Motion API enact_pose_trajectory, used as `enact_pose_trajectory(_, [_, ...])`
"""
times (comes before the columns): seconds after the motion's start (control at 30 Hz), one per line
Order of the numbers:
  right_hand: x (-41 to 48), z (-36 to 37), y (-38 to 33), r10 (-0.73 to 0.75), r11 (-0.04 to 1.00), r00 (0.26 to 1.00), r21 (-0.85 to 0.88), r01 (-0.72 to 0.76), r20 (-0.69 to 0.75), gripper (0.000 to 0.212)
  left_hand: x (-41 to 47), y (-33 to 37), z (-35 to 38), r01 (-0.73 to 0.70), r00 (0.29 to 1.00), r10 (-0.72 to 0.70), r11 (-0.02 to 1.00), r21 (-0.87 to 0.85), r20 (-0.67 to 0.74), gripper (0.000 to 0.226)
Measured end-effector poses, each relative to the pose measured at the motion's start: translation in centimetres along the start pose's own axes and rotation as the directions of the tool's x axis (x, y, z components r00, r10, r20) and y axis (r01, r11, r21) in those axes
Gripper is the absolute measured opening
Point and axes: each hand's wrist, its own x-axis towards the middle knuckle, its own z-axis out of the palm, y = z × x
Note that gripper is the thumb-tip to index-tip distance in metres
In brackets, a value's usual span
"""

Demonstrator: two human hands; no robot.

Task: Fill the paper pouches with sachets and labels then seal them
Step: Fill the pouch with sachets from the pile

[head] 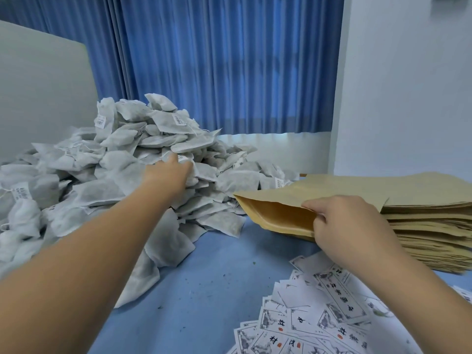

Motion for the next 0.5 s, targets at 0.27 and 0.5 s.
enact_pose_trajectory(0.27, [0.1,-0.3,0.4,0.028,0.998,0.999,0.05,-0.027,-0.016,0.031,-0.6,0.9,-0.7,-0.154,0.983,0.152,0.988,-0.012,-0.102,0.029])
enact_pose_trajectory(0.5, [0.5,-1.6,1.5,0.061,0.989,0.998,0.134,-0.056,-0.034,0.045,-7.4,2.3,-0.6,-0.513,0.787,0.369,0.836,-0.193,-0.494,0.021])
